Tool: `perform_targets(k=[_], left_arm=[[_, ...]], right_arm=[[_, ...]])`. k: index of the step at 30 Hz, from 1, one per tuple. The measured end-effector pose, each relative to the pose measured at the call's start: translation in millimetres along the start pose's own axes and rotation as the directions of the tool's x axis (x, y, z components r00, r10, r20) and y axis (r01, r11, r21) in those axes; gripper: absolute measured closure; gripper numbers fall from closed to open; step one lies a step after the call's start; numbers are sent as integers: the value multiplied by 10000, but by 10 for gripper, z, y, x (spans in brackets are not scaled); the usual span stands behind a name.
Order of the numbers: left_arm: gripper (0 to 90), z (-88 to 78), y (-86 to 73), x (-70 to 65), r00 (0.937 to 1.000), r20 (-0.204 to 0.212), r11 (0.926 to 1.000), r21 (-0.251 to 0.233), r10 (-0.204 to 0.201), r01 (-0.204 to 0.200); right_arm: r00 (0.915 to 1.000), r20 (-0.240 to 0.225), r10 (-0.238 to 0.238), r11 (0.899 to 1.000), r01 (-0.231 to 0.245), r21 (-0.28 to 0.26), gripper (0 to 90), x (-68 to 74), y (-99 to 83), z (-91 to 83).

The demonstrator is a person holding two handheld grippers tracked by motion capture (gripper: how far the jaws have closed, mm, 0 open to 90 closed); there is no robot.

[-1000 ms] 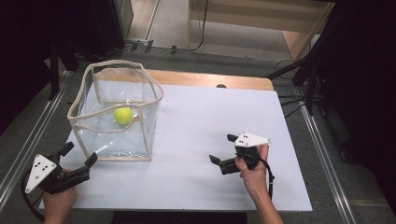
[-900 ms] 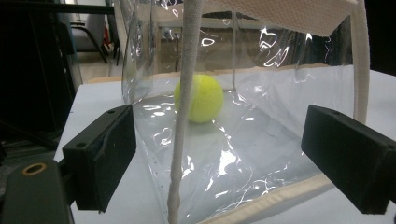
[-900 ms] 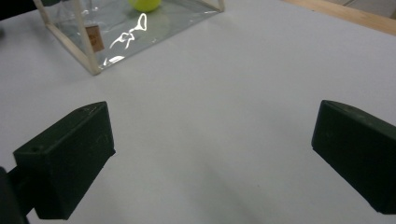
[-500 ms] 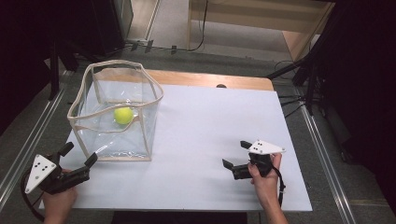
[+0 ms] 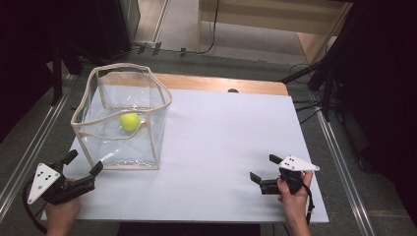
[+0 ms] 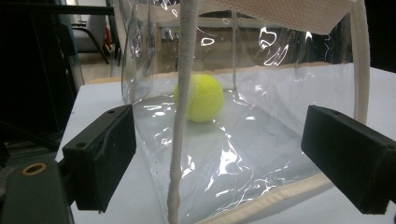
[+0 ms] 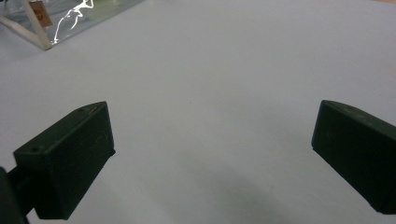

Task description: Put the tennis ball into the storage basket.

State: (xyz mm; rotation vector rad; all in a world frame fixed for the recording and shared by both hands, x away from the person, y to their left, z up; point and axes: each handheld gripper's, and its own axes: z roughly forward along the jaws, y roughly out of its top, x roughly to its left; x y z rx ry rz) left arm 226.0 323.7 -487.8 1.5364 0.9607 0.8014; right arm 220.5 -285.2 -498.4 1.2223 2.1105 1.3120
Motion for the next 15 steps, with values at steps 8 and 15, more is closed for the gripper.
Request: perform_targets(k=[8,15], left_arm=[[104,2,0,-10,10000,-82,10000,7,17,-17],[104,1,1,-8,10000,-90,10000,4,25,-25]], right_arm=[[9985,485,267,9996,-264,-67,0,-128,-131,-174],[9959,822,385,9992,-375,-133,0,-213,-218,-286]])
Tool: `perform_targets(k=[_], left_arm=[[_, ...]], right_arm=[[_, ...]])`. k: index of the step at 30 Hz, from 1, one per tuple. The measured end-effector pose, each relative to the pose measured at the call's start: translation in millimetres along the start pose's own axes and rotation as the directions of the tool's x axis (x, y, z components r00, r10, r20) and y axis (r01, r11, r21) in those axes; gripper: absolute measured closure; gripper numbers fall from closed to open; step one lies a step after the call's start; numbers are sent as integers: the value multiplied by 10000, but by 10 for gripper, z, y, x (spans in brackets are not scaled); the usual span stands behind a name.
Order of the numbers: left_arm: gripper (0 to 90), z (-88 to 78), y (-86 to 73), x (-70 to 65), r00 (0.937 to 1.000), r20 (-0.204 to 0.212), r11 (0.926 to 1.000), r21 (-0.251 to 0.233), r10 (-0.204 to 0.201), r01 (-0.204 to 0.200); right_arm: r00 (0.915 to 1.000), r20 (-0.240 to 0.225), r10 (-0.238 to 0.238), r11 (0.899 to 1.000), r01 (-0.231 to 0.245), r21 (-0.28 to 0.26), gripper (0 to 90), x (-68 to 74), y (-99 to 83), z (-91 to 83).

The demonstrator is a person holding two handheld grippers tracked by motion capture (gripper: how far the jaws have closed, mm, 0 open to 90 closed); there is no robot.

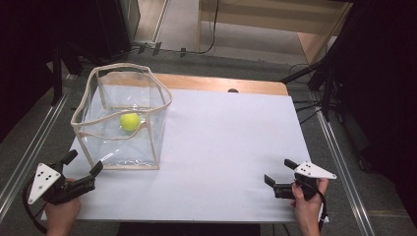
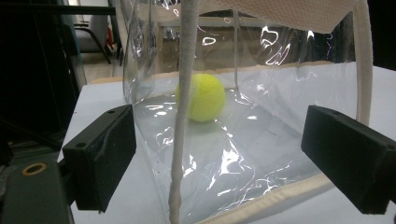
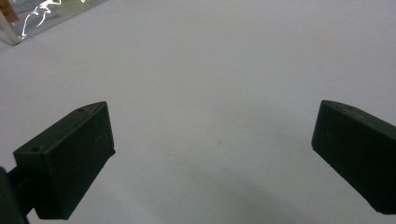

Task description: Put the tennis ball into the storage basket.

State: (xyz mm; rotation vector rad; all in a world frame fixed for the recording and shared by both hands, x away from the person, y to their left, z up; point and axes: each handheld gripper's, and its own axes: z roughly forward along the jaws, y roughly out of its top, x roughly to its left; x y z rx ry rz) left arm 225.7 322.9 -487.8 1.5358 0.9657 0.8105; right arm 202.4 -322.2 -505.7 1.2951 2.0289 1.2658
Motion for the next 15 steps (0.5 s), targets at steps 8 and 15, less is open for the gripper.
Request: perform_targets(k=[8,15], left_arm=[[104,-1,0,0,10000,2,10000,0,-3,3],[104,-1,0,9,10000,17,10000,-15,-87,87]], right_arm=[[9987,365,366,9986,-352,-385,0,-115,-103,-121],[9957,607,704,9958,-666,-635,0,-190,-171,-188]])
